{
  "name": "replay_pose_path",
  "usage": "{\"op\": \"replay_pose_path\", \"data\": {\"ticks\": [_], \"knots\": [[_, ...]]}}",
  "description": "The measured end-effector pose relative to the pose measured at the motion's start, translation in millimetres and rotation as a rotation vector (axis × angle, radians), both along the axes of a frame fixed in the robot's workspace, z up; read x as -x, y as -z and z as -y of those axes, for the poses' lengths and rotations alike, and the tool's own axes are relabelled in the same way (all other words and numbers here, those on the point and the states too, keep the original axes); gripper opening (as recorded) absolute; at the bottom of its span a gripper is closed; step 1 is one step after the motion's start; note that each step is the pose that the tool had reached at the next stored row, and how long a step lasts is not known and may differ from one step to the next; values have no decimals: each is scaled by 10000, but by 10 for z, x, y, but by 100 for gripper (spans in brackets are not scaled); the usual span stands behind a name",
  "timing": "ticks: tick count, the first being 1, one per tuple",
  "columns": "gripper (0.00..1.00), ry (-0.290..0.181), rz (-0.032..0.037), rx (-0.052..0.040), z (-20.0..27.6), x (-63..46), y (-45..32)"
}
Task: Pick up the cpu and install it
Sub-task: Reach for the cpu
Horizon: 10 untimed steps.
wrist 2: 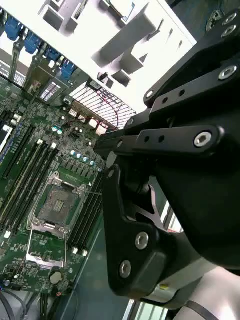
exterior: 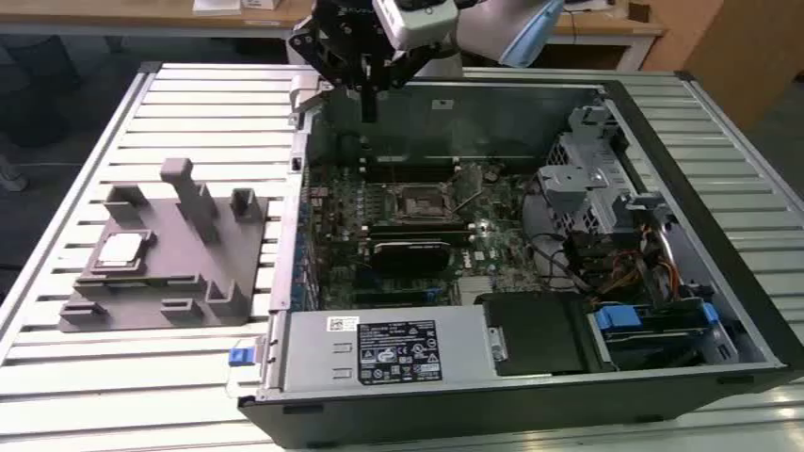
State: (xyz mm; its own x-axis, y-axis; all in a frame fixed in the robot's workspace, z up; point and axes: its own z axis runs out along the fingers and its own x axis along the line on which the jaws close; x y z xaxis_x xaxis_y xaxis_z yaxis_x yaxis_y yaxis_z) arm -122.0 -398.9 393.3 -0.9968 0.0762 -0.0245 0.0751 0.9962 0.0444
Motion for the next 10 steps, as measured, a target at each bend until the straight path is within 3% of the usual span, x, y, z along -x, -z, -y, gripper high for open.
{"op": "replay_pose_path", "data": {"ticks": [10], "knots": [[11, 0, 0, 0, 0, 40, 0]]}}
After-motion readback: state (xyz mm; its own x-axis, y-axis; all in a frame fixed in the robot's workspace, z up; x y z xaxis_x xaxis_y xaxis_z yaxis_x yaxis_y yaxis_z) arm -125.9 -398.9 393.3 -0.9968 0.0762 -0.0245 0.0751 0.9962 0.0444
